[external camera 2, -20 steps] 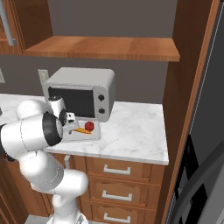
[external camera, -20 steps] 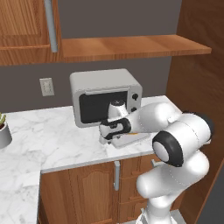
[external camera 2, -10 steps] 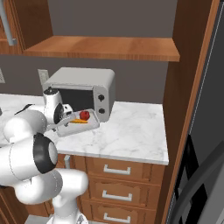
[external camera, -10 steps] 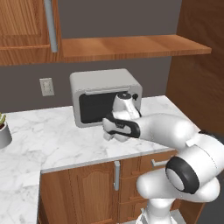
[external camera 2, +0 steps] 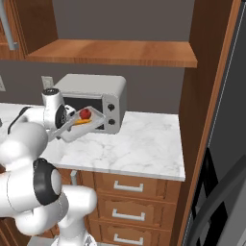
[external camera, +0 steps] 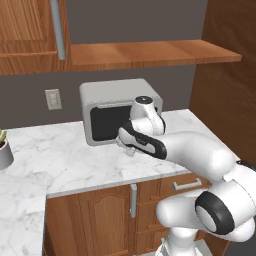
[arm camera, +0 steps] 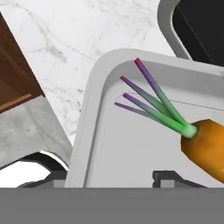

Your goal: Take the carrot and bell pepper out of the freezer and place them in the tupperware container on the counter. Then put the tupperware containing the vegetables back in the freezer.

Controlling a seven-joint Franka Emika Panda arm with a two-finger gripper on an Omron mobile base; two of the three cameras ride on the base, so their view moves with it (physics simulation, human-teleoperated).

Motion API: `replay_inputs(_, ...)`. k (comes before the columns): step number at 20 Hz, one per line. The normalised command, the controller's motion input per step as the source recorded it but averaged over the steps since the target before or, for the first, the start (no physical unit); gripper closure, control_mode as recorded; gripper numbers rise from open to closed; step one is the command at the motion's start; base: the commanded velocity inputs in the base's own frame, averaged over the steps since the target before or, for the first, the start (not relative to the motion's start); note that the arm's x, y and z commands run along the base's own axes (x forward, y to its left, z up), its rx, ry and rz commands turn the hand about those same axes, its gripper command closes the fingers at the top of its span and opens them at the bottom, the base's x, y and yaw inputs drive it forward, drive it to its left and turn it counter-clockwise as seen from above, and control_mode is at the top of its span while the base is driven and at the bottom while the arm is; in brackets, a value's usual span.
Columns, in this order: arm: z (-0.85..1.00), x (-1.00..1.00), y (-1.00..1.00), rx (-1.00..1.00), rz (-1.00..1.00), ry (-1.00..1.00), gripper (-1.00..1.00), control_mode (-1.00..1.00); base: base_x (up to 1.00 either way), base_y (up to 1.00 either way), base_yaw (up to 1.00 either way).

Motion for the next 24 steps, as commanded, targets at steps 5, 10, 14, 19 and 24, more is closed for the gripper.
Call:
replay_inputs(5,0.27,-0.29,-0.04,-0.18,0.23,-0.09,1.00,-1.00,0.00,0.00,0.00)
replay_inputs(10,0.00,-0.10,-0.24,0.00,0.22,0.00,1.00,-1.00,0.00,0.00,0.00)
replay_inputs(14,0.22,-0.28,-0.20,0.00,0.18,-0.09,1.00,-1.00,0.00,0.00,0.00)
replay_inputs(19,0.56,-0.31,-0.01,-0.09,0.22,-0.10,1.00,-1.00,0.00,0.00,0.00)
replay_inputs(24,0.41,-0.17,-0.01,-0.10,0.24,-0.01,1.00,-1.00,0.00,0.00,0.00)
